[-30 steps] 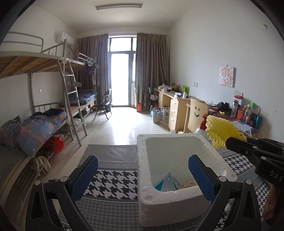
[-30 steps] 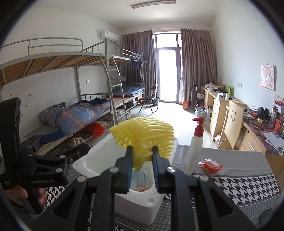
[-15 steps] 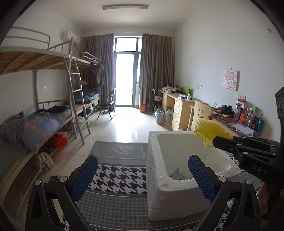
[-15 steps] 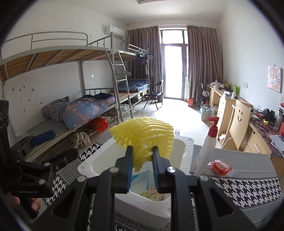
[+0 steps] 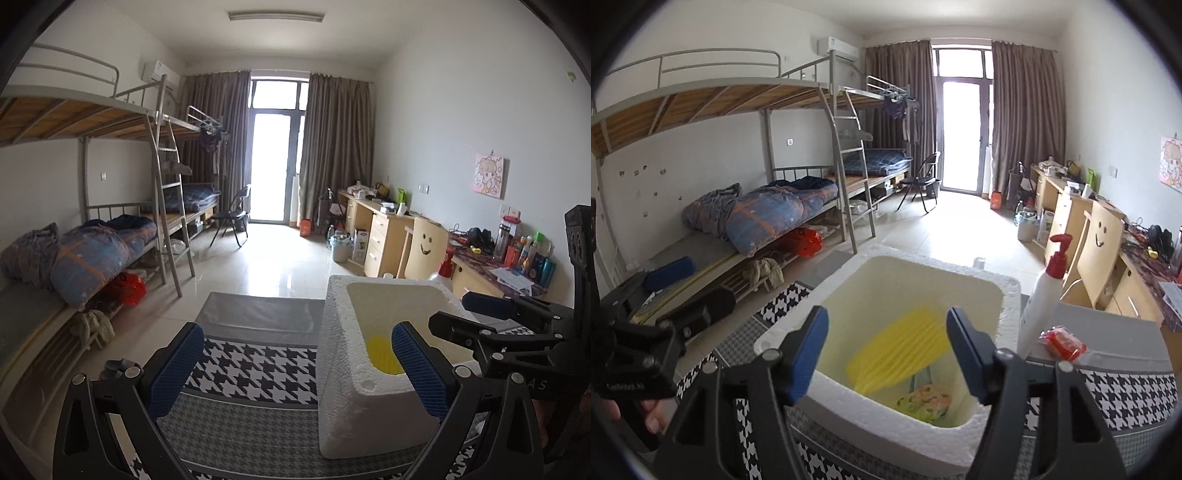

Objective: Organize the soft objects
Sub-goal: 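Open the right tool to drop the yellow sponge into the foam box, then withdraw both tools from the foam box toward the grey cloth on the table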

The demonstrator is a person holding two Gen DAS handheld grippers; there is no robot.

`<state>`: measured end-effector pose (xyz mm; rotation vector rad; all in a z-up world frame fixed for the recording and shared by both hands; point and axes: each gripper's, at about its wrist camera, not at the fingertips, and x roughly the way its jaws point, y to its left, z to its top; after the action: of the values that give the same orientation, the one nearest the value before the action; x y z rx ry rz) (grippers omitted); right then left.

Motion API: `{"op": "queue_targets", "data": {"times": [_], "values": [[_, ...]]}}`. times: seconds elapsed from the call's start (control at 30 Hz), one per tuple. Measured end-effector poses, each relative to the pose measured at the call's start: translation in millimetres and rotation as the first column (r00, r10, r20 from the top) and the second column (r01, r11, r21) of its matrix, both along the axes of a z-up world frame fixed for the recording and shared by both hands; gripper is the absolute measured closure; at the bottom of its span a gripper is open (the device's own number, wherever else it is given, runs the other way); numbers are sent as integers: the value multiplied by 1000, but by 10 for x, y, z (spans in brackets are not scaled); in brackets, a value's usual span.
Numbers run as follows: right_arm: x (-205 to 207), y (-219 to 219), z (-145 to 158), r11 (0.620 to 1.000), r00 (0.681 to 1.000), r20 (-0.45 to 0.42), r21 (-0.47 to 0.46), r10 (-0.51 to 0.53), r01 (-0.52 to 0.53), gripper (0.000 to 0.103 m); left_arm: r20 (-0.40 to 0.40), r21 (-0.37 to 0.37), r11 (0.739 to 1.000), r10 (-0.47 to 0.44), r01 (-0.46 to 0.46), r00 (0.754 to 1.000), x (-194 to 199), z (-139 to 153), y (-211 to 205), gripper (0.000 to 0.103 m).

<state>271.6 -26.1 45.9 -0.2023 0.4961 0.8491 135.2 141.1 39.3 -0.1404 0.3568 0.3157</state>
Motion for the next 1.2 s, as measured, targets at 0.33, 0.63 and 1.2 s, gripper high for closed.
{"op": "queue_targets", "data": {"times": [0.33,0.63,1.2], "values": [[-52,-212,76,998,999,8,32,-53,53,32,11,15,1000,-8,7,1000,-72,46,-58,1],[-265,-481,221,988,990,61,95,-126,120,11,41,34,999,-27,25,999,-186,137,-229,1],[-459,-1000,279,970,970,110,129,-219,204,10,69,54,991,-125,122,990,-221,207,-620,1]]}}
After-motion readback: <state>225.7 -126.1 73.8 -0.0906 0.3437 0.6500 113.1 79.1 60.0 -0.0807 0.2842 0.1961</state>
